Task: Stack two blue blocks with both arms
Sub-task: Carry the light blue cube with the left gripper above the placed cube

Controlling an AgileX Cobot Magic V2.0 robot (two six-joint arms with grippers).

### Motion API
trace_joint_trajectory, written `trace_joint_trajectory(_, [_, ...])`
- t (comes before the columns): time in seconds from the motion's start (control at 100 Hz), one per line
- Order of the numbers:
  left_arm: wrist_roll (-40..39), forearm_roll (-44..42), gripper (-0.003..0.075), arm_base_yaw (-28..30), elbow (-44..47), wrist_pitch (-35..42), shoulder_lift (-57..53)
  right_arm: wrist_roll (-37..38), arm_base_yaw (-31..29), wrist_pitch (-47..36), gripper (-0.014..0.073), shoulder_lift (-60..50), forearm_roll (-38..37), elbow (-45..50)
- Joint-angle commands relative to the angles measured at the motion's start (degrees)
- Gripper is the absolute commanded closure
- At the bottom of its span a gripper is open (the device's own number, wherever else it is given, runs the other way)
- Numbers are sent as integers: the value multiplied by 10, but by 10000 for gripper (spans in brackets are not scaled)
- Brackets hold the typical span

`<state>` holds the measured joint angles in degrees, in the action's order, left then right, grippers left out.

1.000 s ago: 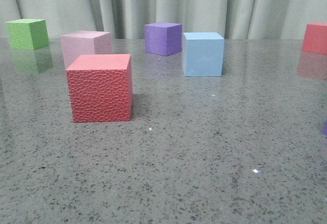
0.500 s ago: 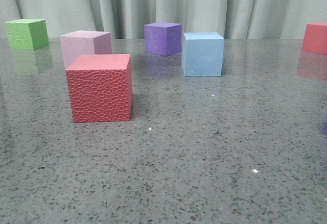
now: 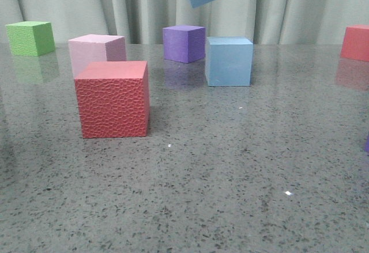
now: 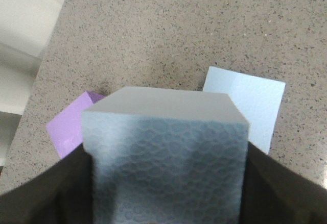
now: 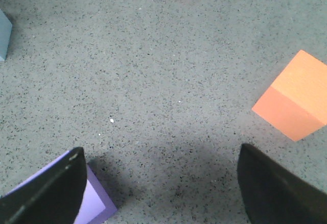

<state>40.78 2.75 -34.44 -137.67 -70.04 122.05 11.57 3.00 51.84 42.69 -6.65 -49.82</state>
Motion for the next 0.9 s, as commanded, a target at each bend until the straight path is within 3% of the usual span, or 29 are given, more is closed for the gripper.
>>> trace_joint_trajectory(0.0, [0, 5, 477, -5, -20, 44, -33, -4, -3, -32, -6, -4, -12, -14])
trace_joint_trajectory(0.41, [1, 50, 477, -5, -20, 47, -29, -4, -3, -31, -6, -4, -12, -14])
trace_joint_trajectory(0.65, [76, 89, 477, -9, -20, 38, -19, -4, -3, -31, -6, -4, -12, -14])
trace_joint_trajectory(0.89, [89, 89, 477, -15, -20, 10, 1, -4, -3, -31, -6, -4, -12, -14])
